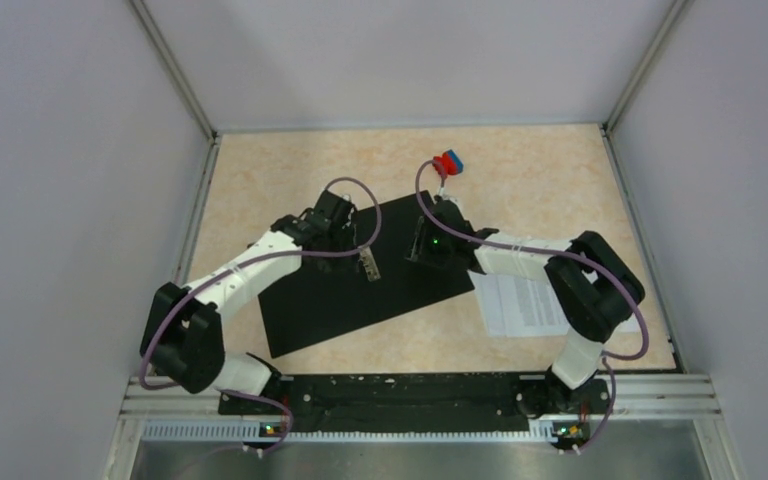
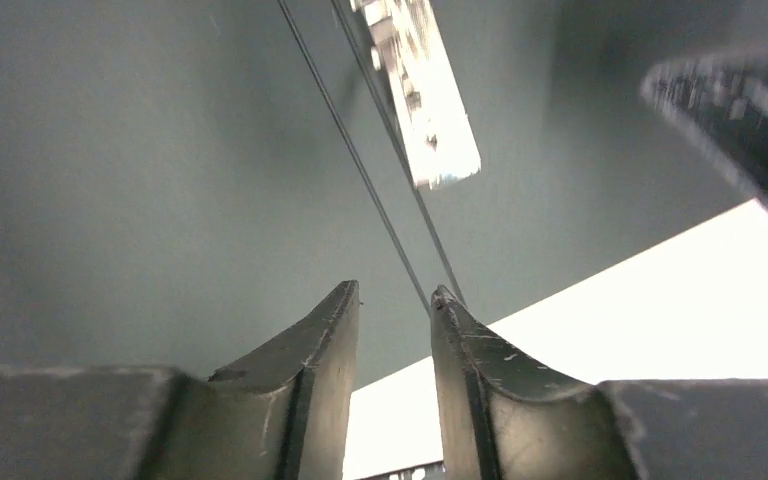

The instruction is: Put the files into the folder

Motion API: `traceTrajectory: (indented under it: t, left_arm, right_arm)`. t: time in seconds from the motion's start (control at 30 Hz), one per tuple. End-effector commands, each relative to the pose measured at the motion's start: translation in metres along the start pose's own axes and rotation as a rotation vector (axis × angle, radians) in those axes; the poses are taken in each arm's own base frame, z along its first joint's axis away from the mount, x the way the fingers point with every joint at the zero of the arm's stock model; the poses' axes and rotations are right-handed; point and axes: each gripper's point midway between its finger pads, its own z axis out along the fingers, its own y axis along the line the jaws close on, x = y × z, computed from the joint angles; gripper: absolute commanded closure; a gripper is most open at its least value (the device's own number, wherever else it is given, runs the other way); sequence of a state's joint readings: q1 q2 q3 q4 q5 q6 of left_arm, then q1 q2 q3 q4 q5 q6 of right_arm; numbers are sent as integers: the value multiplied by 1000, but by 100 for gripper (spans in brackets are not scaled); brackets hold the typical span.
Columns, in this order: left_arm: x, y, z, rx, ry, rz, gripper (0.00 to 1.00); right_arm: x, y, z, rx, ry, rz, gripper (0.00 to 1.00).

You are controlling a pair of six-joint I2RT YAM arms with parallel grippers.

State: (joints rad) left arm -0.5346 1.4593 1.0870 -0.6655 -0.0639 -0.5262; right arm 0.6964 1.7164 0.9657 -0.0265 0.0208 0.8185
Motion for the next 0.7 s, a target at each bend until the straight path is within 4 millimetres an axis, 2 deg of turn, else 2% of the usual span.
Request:
traceTrajectory:
  t: [0.0,0.13,0.23,0.37,0.47,0.67]
  left_arm:
    - [37,-31,-11,192,60,-21,63]
    - [59,-48,4,257,110,-58,69]
    - [47,-52,20,259,53,-89,70]
    - [12,-43,41,195,-29,-115,72]
    - [-25,-30,49,184,-77,-143,73]
    - [-76,-12,69,166,-96,-183,74]
  right_arm:
    - [-2,-12,15,4,-7,2,63]
    - [7,-24,24,38,11,2,70]
    - [13,-32,27,57,22,4,73]
    - [17,-36,26,65,27,13,74]
    - [19,-38,24,71,33,14,75]
    - [21,-42,19,80,31,16,75]
